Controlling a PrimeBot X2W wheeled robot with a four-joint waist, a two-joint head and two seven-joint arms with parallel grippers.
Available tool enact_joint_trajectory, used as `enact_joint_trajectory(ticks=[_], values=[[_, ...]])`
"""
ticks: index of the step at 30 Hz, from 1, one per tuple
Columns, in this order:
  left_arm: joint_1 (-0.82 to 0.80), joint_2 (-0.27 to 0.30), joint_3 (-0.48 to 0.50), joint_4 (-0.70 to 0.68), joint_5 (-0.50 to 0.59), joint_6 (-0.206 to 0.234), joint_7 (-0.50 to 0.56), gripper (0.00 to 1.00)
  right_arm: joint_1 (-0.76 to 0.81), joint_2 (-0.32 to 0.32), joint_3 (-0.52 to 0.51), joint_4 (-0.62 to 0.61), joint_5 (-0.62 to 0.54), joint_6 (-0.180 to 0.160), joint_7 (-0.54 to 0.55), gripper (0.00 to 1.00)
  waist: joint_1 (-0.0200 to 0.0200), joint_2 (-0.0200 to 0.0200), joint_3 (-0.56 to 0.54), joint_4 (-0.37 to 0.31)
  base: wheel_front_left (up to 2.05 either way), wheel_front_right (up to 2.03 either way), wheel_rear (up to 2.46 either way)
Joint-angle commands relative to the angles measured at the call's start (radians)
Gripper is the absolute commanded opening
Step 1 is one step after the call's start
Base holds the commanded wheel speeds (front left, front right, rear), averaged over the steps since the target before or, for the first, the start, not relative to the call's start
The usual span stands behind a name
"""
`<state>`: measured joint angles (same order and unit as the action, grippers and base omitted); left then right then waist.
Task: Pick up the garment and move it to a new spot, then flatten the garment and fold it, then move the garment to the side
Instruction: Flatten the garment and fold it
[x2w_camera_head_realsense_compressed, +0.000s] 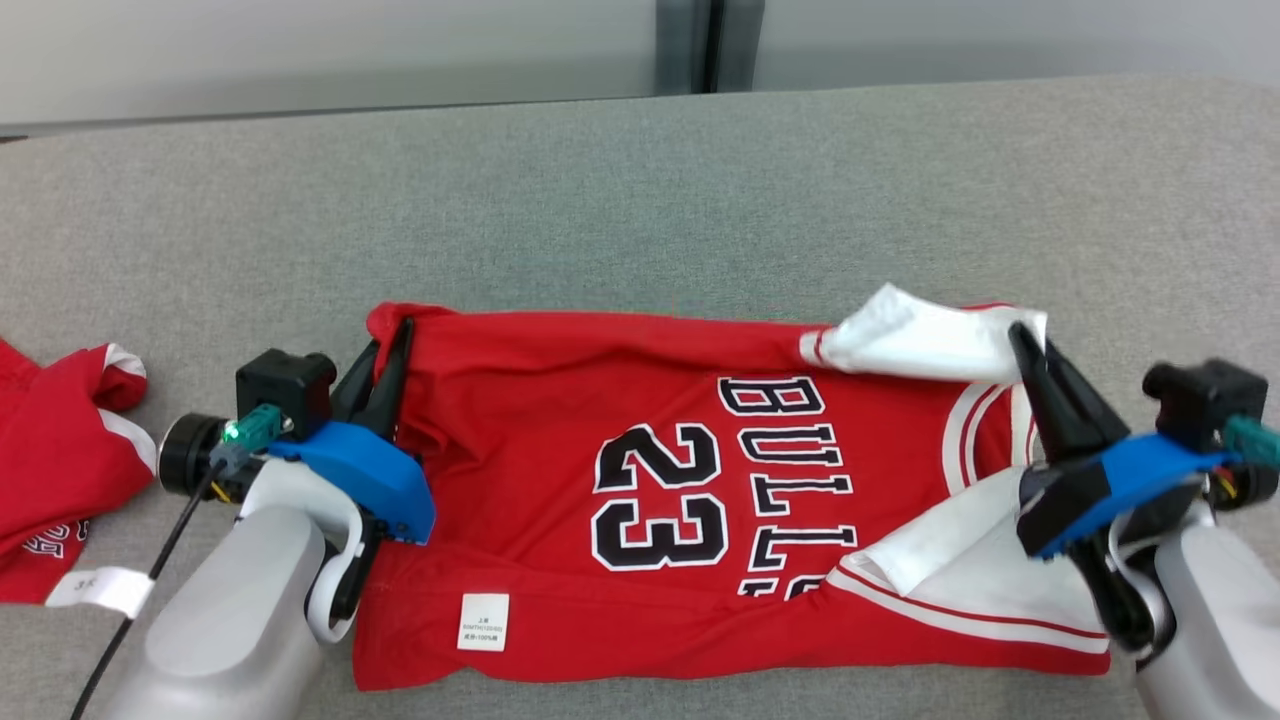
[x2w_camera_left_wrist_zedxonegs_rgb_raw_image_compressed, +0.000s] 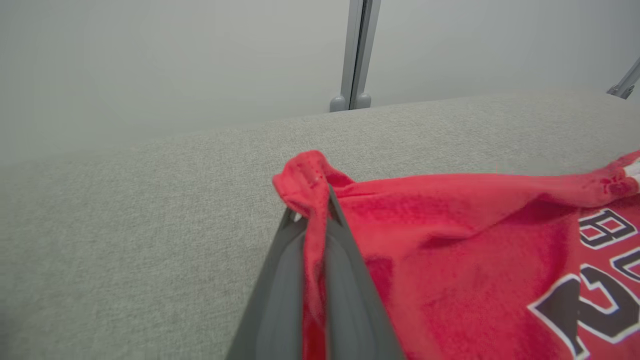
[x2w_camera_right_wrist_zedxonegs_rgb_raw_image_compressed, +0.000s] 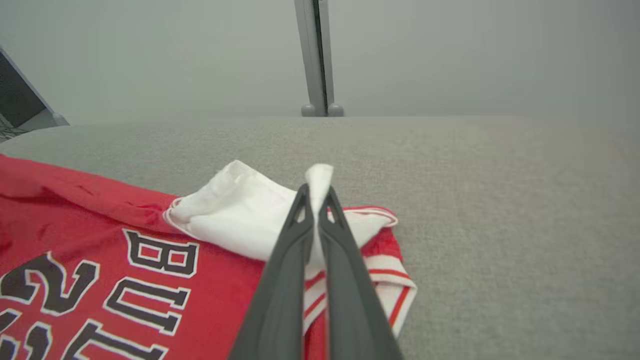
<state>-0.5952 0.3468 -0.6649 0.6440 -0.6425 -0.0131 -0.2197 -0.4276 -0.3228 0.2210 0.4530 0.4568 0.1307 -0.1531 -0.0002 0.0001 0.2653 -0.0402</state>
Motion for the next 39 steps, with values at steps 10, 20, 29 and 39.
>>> enact_joint_trajectory(ticks=[10, 20, 29, 39], values=[[0.141, 0.014, 0.003, -0.094, 0.009, 0.044, -0.037, 0.0, 0.281, 0.064, -0.124, -0.255, -0.023, 0.0, 0.093, 0.0, 0.0002, -0.0001, -0.049, -0.012, 0.0, 0.0, 0.0], [0.28, -0.001, 0.041, -0.173, 0.003, 0.088, -0.046, 0.0, 0.421, 0.11, -0.193, -0.342, -0.04, 0.0, 0.124, 0.0, 0.0002, -0.0001, -0.078, -0.005, 0.0, 0.0, 0.0], [0.356, -0.024, 0.087, -0.211, 0.017, 0.104, -0.046, 1.0, 0.469, 0.136, -0.22, -0.345, -0.046, 0.0, 0.125, 1.0, 0.0002, -0.0001, -0.092, 0.006, 0.0, 0.0, 0.0], [0.443, -0.065, 0.278, -0.368, 0.139, 0.138, -0.047, 1.0, 0.415, 0.103, -0.272, -0.353, -0.063, 0.0, 0.14, 1.0, 0.0002, -0.0001, -0.105, 0.018, 0.0, 0.0, 0.0]])
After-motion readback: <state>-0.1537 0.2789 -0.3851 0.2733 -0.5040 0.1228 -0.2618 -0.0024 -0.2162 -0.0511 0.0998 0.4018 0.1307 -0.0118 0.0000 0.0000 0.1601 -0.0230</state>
